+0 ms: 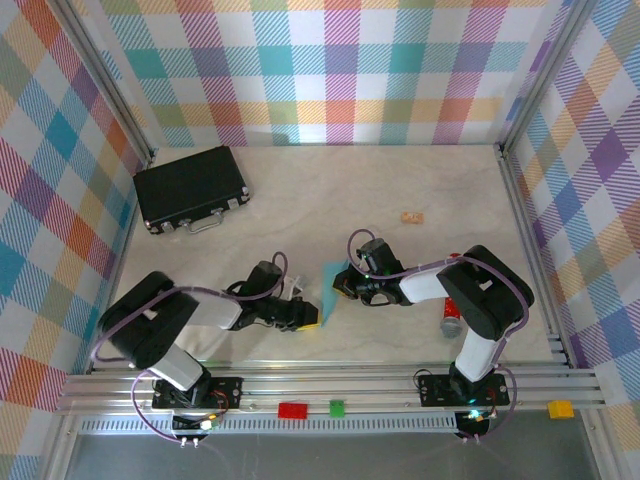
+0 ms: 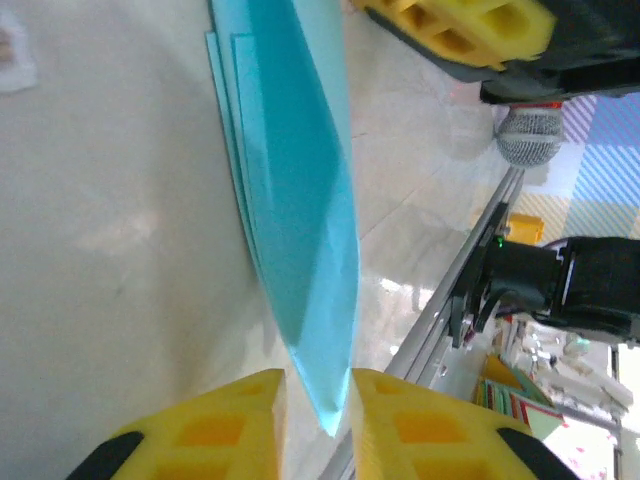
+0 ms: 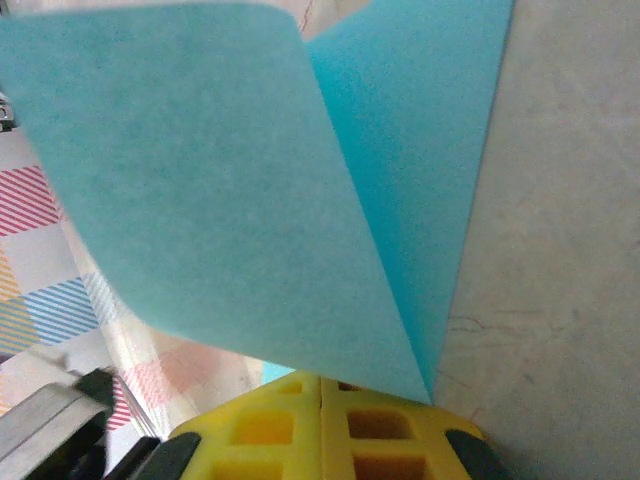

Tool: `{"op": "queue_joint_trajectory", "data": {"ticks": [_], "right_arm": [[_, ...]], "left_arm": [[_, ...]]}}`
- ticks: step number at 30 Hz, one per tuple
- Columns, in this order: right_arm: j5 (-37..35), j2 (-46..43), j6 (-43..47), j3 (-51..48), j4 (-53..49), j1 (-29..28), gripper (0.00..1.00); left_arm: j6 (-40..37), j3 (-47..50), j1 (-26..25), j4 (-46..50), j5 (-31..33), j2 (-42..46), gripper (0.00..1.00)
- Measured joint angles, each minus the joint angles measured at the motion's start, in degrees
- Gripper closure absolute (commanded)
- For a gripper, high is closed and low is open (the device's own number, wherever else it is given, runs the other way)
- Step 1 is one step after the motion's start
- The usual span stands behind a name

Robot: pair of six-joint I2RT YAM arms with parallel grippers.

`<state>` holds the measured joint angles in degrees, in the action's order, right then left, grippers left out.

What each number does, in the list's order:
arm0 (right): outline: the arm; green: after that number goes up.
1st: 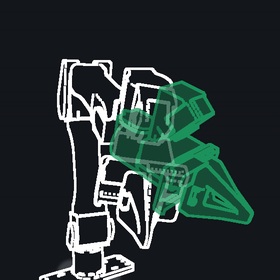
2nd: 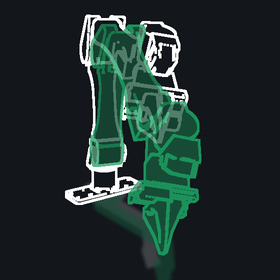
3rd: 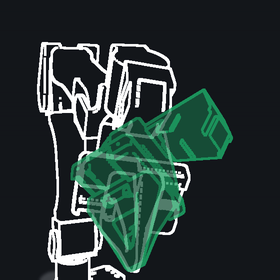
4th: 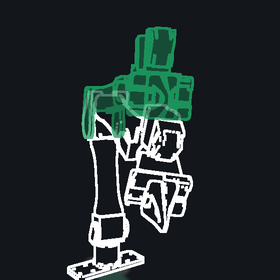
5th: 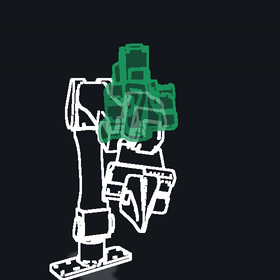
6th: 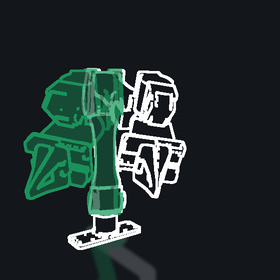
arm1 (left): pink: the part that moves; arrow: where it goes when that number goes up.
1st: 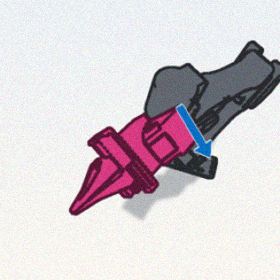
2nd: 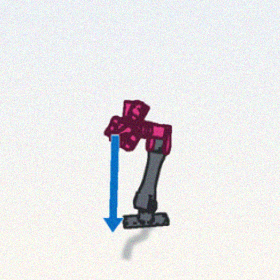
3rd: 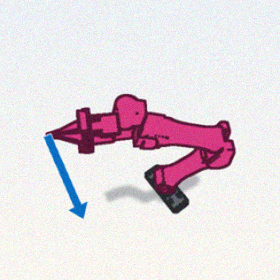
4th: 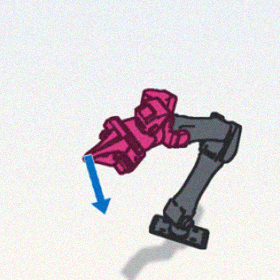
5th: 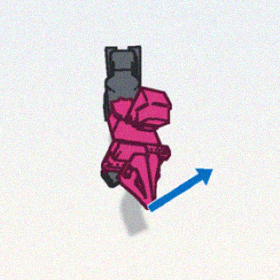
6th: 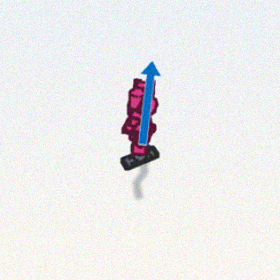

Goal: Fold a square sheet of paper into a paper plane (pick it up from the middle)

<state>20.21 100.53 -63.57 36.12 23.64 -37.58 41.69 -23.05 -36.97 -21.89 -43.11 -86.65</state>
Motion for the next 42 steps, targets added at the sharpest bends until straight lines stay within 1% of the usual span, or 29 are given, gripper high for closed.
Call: {"op": "queue_joint_trajectory", "data": {"ticks": [4,6,8,12,18,21,25,29,37,42], "right_arm": [[0.0,0.0,0.0,0.3,-0.7,0.0,0.99],[0.0,0.0,0.0,0.4,-0.8,0.0,0.99],[0.0,0.0,0.0,0.4,-0.8,0.0,0.99],[0.0,0.0,0.0,0.5,-1.0,0.0,0.99],[-0.2,-0.1,0.0,0.5,-1.2,0.0,0.99],[-0.2,-0.1,0.0,0.5,-1.2,0.0,0.99],[-0.2,-0.1,0.0,0.7,-1.5,-0.1,0.99],[-0.2,-0.1,0.0,0.8,-1.7,-0.2,0.99],[-0.2,-0.1,0.0,1.1,-2.5,-0.2,0.99],[-0.3,-0.1,0.0,1.4,-3.2,-0.2,0.99]], "left_arm": [[-1.0,-0.1,0.0,4.9,4.3,9.7,0.93],[-1.3,-1.3,0.0,6.1,4.8,11.2,0.97],[-1.7,-3.5,0.0,6.9,4.6,10.0,1.00],[-1.9,-8.3,0.0,6.2,3.2,3.7,1.00],[-1.2,-12.6,0.0,3.4,-0.9,-6.2,1.00],[-0.8,-13.7,0.0,2.4,-2.4,-9.4,1.00],[-1.4,-15.6,0.0,3.3,-3.1,-11.5,1.00],[-4.2,-18.1,-0.2,7.4,-2.4,-12.3,1.00],[-10.9,-19.5,-1.6,16.5,1.4,-13.7,1.00],[-13.3,-19.4,-2.3,18.8,3.9,-13.6,1.00]]}}
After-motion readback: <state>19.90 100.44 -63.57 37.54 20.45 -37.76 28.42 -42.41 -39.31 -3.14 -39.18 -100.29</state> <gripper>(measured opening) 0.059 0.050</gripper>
